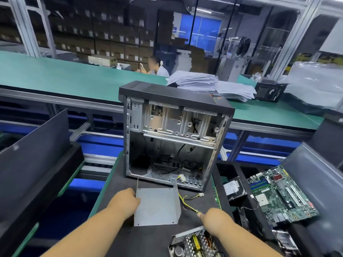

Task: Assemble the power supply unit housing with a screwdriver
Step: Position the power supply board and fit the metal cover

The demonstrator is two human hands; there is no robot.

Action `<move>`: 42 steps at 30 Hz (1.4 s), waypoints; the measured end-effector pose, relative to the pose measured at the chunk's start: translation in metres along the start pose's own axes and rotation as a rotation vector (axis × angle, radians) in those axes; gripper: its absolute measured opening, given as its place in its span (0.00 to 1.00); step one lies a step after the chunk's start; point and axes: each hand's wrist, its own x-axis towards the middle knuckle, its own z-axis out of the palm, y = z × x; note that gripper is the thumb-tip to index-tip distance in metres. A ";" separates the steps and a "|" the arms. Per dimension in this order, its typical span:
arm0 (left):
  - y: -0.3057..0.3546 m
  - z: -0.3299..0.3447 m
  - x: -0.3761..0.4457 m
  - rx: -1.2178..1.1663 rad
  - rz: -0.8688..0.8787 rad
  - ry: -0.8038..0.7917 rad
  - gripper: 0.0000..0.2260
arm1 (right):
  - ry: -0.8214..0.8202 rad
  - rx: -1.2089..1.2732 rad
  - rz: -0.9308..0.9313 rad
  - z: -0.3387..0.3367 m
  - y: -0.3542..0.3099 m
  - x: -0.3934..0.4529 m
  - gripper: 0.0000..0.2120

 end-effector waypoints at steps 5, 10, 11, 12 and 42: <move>-0.006 -0.014 0.001 -0.005 0.010 0.055 0.08 | -0.012 -0.063 -0.019 -0.002 -0.006 -0.001 0.26; -0.028 -0.039 0.002 -0.055 -0.040 0.152 0.10 | 0.013 -0.069 -0.007 -0.001 -0.028 -0.001 0.26; -0.034 -0.042 0.002 -0.064 -0.052 0.172 0.10 | 0.025 -0.061 -0.020 -0.001 -0.032 0.000 0.26; -0.040 -0.046 0.003 -0.070 -0.061 0.190 0.08 | 0.040 -0.052 -0.035 -0.001 -0.036 0.003 0.26; -0.011 -0.024 -0.029 -0.276 0.256 0.241 0.04 | 0.121 0.049 -0.230 -0.025 -0.034 0.007 0.24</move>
